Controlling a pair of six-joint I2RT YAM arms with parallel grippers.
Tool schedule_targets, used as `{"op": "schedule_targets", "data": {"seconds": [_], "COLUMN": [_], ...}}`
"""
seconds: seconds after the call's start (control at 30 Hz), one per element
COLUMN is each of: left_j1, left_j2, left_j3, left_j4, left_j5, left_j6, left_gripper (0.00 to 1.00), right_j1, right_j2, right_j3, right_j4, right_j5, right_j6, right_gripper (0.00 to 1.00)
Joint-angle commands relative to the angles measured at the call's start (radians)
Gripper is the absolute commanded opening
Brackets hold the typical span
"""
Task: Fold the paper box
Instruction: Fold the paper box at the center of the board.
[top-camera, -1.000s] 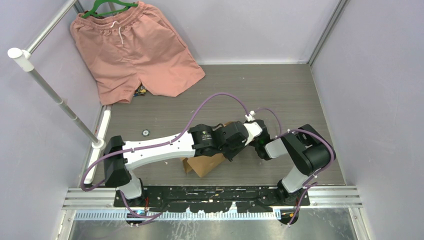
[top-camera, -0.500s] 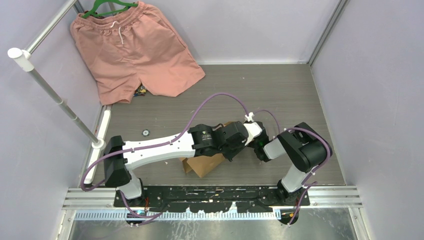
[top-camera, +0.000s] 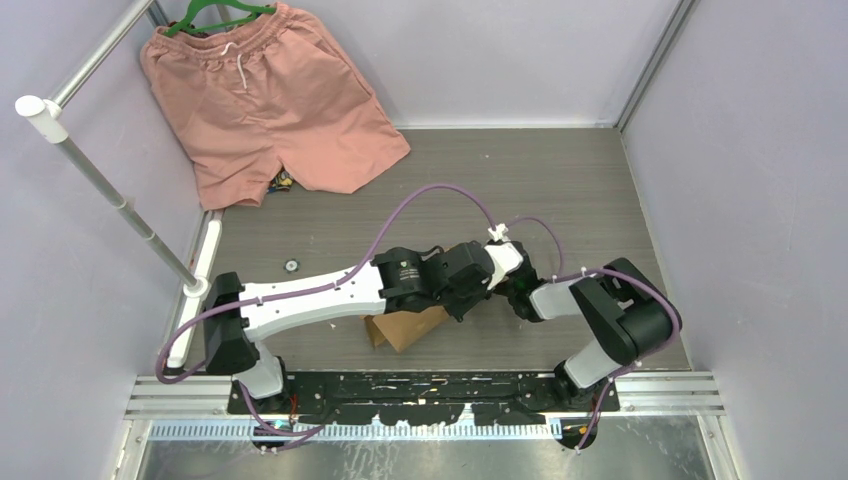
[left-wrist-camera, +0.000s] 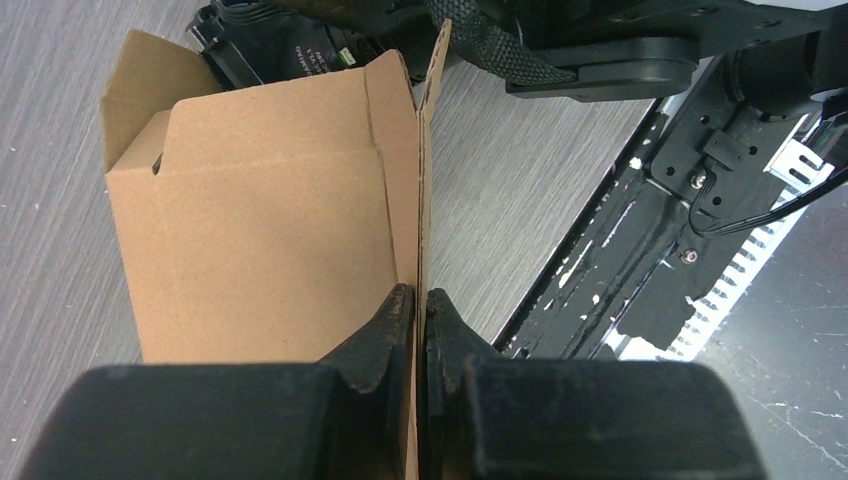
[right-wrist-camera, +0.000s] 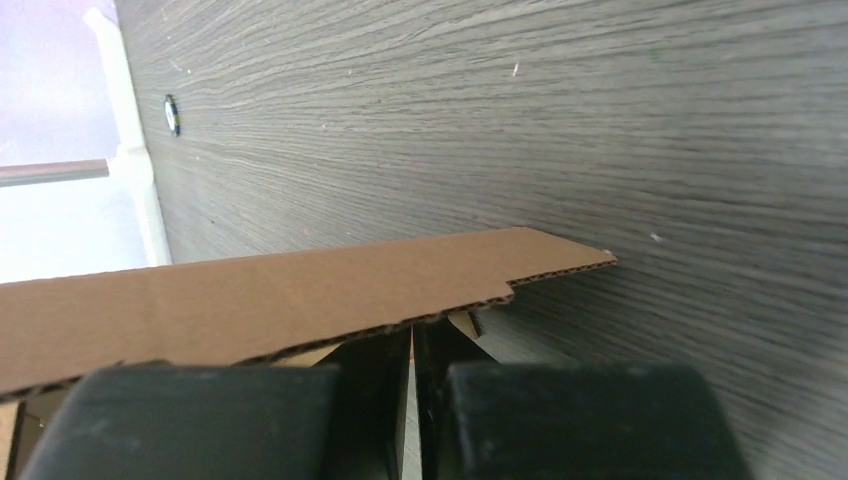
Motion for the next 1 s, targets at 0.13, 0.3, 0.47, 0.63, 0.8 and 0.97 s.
{"op": "schedule_targets", "data": {"seconds": [0.13, 0.3, 0.47, 0.63, 0.8, 0.97], "left_j1": [0.001, -0.001, 0.0, -0.002, -0.009, -0.013], "left_j2": [-0.061, -0.063, -0.071, -0.072, -0.068, -0.067], "left_j3": [0.033, 0.02, 0.007, 0.005, 0.01, 0.016], "left_j4": [0.017, 0.019, 0.02, 0.019, 0.018, 0.015], "left_j5": [0.008, 0.012, 0.014, 0.011, 0.004, 0.0], "left_j6": [0.006, -0.002, -0.007, -0.009, -0.009, -0.011], "left_gripper": [0.07, 0.07, 0.07, 0.07, 0.07, 0.07], "right_j1": [0.008, 0.006, -0.015, -0.042, -0.097, -0.202], "right_j2": [-0.088, -0.108, -0.171, -0.304, -0.444, -0.553], "right_j3": [0.0, -0.037, -0.052, -0.047, -0.042, -0.048], "right_j4": [-0.217, -0.107, -0.085, -0.164, -0.293, -0.392], "right_j5": [0.091, 0.039, -0.002, -0.021, -0.032, -0.077], "right_j6": [-0.088, -0.046, -0.02, -0.029, -0.051, -0.065], "right_gripper": [0.1, 0.14, 0.16, 0.22, 0.25, 0.26]}}
